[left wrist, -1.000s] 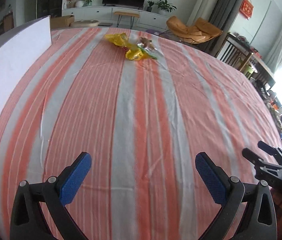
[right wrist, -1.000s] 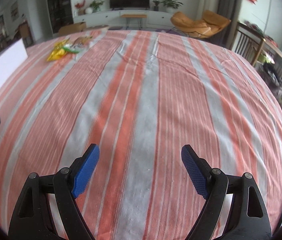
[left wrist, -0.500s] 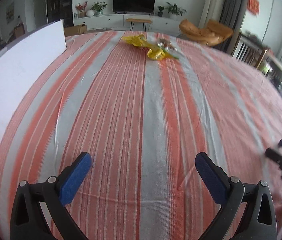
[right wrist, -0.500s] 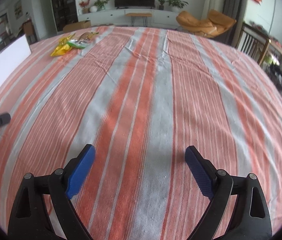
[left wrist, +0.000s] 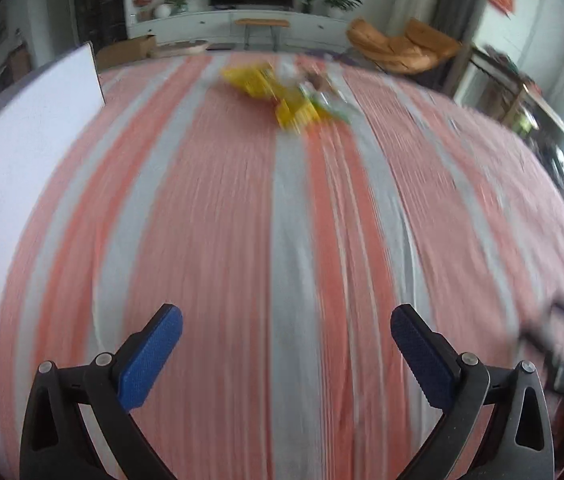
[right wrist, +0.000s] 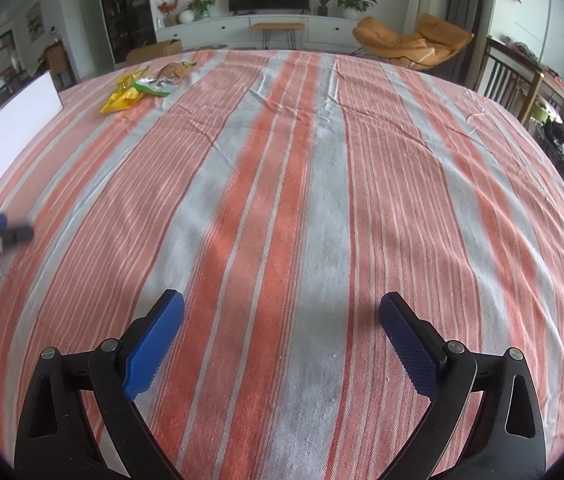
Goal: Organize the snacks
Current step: 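Grasp the yellow pouch with the left tool and drag it closer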
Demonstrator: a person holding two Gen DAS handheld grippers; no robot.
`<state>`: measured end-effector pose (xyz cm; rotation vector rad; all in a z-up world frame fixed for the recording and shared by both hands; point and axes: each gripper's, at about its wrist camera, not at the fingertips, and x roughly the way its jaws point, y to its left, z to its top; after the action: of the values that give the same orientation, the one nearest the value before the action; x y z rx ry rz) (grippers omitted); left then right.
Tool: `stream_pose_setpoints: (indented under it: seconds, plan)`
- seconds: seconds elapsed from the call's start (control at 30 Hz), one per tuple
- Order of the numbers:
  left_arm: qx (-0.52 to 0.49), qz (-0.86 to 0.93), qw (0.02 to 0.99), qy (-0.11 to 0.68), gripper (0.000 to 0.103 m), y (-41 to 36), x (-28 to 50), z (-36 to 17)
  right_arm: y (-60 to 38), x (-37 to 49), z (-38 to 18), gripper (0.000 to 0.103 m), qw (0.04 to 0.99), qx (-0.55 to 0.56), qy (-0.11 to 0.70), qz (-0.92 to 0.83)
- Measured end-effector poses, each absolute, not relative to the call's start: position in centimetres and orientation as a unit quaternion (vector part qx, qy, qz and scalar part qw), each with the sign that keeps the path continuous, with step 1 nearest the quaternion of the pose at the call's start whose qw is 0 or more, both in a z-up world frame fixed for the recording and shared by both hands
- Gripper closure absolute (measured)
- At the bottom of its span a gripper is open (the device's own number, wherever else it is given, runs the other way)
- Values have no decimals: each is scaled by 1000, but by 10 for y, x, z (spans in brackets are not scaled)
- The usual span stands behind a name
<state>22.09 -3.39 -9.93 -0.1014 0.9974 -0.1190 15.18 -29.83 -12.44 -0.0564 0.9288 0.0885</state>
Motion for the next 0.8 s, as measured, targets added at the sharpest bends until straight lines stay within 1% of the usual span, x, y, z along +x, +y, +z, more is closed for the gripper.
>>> stream_pose_setpoints:
  seconds: [0.1, 0.23, 0.37, 0.5, 0.57, 0.6, 0.63, 0.67, 0.7, 0.8]
  plan:
    - [-83, -40, 881, 465, 0, -26, 281, -75, -298, 152, -124, 3, 893, -27, 448, 43]
    - [-108, -2, 878, 466, 0, -23, 360, -65, -298, 151, -124, 2, 893, -27, 448, 42]
    - [-134, 26, 867, 479, 1, -29, 426, -80, -298, 151, -124, 2, 893, -27, 448, 42]
    - [-110, 67, 858, 497, 1, -40, 459, -110, -298, 151, -124, 2, 893, -27, 448, 42]
    - [-125, 76, 856, 496, 3, -40, 464, -123, -298, 151, -124, 2, 893, -27, 448, 42]
    - [-110, 82, 864, 484, 15, -43, 463, -124, -298, 151, -124, 2, 893, -27, 448, 42]
    - [-81, 82, 872, 476, 25, -51, 462, -124, -298, 151, -124, 2, 893, -27, 448, 42]
    - [-35, 66, 881, 467, 43, -64, 459, -124, -297, 151, -124, 1, 893, -27, 448, 42]
    - [-19, 39, 887, 460, 51, -72, 456, -122, -297, 151, -124, 1, 893, -27, 448, 42]
    - [6, -11, 887, 461, 54, -87, 439, -121, -296, 153, -125, 1, 892, -27, 449, 44]
